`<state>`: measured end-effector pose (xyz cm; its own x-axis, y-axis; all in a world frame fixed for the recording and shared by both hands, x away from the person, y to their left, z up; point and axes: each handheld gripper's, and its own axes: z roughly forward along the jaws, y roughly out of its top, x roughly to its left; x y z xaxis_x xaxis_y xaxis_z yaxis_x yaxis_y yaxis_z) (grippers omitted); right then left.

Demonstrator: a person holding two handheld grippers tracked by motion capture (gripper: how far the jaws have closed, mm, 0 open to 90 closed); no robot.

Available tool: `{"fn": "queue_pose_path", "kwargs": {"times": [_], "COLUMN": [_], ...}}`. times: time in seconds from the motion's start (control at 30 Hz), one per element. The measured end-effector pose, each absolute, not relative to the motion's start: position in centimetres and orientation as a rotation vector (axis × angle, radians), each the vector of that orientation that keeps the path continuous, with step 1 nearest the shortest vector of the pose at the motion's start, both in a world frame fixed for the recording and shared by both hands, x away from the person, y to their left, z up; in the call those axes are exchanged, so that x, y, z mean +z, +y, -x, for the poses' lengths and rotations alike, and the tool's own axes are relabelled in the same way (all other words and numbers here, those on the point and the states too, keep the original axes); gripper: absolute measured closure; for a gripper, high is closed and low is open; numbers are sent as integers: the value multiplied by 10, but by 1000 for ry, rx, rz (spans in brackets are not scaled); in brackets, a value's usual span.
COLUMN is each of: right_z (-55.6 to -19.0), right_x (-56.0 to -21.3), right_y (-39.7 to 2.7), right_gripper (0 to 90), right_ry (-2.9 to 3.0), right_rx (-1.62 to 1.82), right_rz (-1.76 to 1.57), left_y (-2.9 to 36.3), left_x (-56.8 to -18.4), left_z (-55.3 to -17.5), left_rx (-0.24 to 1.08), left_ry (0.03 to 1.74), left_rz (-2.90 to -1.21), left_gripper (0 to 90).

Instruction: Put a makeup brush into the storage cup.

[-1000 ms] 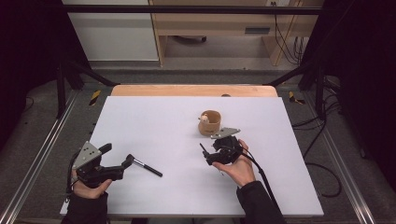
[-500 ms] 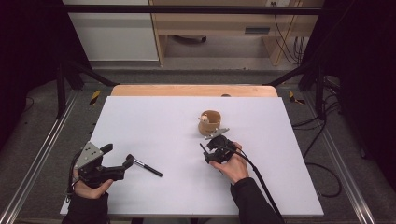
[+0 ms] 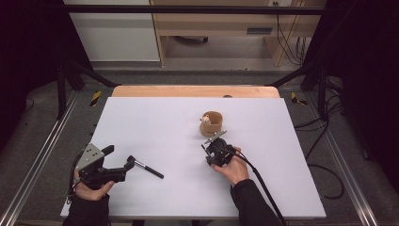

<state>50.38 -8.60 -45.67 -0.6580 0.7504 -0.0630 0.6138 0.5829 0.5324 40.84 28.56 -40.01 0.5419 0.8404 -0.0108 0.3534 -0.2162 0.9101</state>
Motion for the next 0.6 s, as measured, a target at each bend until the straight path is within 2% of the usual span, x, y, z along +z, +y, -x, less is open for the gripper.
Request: {"fn": "queue_pose_path", "kwargs": {"times": [0.2,0.6], "right_z": [-504,-505], "right_x": [-459,-459], "right_y": [-86,-87], "right_gripper": [697,784], "right_ry": [2558,2590], "right_rx": [683,707], "right_rz": [-1122,-1144], "left_y": [285,283], "left_x": [-400,-401], "left_z": [-408,-408], "left_rx": [622,621], "left_ry": [982,972], "left_rz": [-1809,-1814], "left_gripper": [77,78]}}
